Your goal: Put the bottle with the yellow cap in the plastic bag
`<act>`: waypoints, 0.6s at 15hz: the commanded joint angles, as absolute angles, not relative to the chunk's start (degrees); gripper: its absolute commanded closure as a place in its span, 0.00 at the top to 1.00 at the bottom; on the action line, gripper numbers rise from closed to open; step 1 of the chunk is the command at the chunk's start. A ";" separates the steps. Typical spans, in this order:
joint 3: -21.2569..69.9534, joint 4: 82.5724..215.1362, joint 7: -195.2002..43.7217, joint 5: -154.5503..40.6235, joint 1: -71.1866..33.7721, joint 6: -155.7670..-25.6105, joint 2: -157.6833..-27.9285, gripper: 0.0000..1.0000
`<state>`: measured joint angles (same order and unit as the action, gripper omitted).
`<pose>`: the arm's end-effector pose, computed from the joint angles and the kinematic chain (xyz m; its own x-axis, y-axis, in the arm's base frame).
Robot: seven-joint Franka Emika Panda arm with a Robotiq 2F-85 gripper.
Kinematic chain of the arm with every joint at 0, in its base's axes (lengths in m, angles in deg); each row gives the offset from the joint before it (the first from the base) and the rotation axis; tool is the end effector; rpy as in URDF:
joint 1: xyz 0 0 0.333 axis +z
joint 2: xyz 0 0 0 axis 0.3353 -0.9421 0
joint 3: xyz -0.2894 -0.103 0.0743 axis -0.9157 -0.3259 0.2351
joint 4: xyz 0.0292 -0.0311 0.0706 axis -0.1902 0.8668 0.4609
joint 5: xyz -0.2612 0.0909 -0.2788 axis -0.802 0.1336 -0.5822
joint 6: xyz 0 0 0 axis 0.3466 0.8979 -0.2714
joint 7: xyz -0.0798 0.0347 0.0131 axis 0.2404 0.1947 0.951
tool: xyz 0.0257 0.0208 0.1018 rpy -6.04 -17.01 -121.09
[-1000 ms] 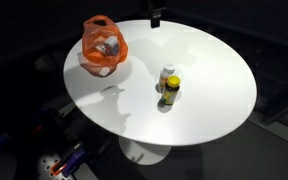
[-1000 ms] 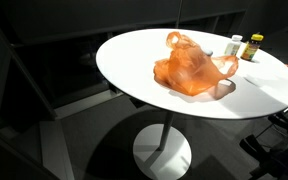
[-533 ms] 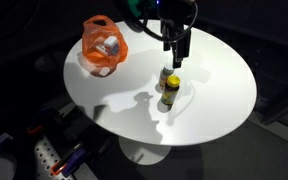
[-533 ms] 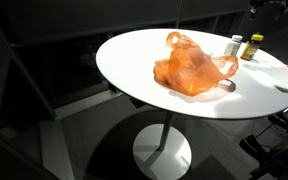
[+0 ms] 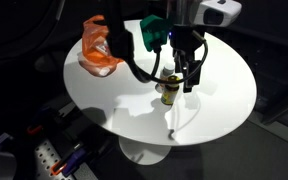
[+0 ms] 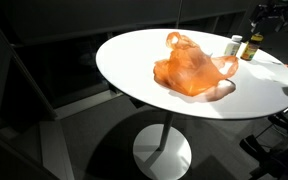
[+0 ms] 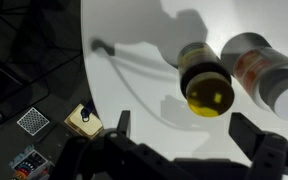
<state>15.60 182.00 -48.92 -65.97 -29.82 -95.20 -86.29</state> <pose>0.5141 -0.2172 0.3151 0.7030 -0.6979 0.1369 -0.7112 -0.6909 0.1298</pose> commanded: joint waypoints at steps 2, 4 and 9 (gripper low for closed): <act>14.68 181.48 -48.32 -64.96 -28.82 -94.08 -86.90 1.00; 14.86 181.67 -48.71 -64.39 -28.69 -93.71 -86.63 1.00; 15.03 182.21 -48.66 -63.47 -28.09 -94.17 -86.83 1.00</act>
